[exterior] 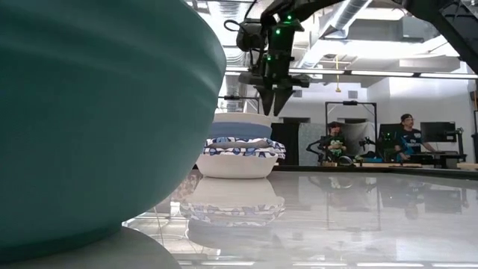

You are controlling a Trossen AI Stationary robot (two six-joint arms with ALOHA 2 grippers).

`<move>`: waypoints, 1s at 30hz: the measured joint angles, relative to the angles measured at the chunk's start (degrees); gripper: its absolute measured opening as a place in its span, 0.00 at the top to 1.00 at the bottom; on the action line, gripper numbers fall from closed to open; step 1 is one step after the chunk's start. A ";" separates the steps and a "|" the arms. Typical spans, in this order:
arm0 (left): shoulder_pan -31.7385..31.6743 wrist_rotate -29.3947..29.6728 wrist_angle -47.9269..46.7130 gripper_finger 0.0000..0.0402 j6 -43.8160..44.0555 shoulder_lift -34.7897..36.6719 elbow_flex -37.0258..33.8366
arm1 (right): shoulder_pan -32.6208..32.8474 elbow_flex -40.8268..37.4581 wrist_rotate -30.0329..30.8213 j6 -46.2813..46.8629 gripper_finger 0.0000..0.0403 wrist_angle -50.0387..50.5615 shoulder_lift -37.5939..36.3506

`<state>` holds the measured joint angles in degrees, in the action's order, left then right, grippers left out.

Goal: Nest bowls inside each other
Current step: Stack the orange bowl on top of the white bowl

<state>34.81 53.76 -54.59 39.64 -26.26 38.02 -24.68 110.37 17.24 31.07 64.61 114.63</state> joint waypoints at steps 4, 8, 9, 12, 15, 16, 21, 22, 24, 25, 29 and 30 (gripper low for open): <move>-0.02 0.00 0.00 0.31 0.00 0.00 0.00 | -1.10 -1.94 -0.57 -1.00 0.55 -5.65 -0.07; -0.01 -0.01 -0.02 0.31 0.00 0.00 0.00 | -1.98 -3.75 -0.81 -1.12 0.48 -7.53 -0.04; 0.00 -0.02 0.00 0.31 0.00 0.00 0.00 | -2.16 -4.46 -0.81 -1.12 0.47 -8.25 -0.07; 0.00 -0.02 -0.02 0.31 0.00 0.00 0.00 | -2.73 -5.60 -0.82 -1.10 0.46 -8.52 0.07; 0.00 -0.02 -0.02 0.31 0.00 0.00 0.00 | -2.99 -6.64 -0.79 -1.12 0.46 -9.62 -0.06; -0.01 0.00 -0.03 0.31 0.01 0.00 0.00 | -3.19 -7.14 -0.80 -1.12 0.46 -10.34 -0.09; -0.02 0.00 -0.04 0.31 0.00 0.00 0.00 | -3.93 -9.35 -0.84 -1.12 0.46 -14.18 0.01; -0.01 -0.01 -0.03 0.31 0.01 0.01 0.00 | -4.01 -9.67 -0.86 -1.12 0.46 -14.90 0.00; 0.00 0.00 -0.04 0.31 0.02 0.00 0.00 | -4.22 -10.62 -0.88 -1.12 0.46 -15.98 0.01; -0.01 0.00 -0.03 0.31 0.02 0.00 0.00 | -4.38 -11.11 -1.17 -1.12 0.46 -16.88 0.00; 0.00 0.00 -0.04 0.31 0.02 0.00 0.00 | -4.75 -12.68 -2.07 -1.12 0.46 -18.32 0.00; -0.02 0.00 -0.04 0.31 0.02 0.00 0.00 | -4.76 -13.13 -2.20 -1.11 0.46 -18.79 0.00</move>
<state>34.79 53.76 -54.63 39.66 -26.26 38.02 -29.45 97.23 15.04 29.96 45.82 114.63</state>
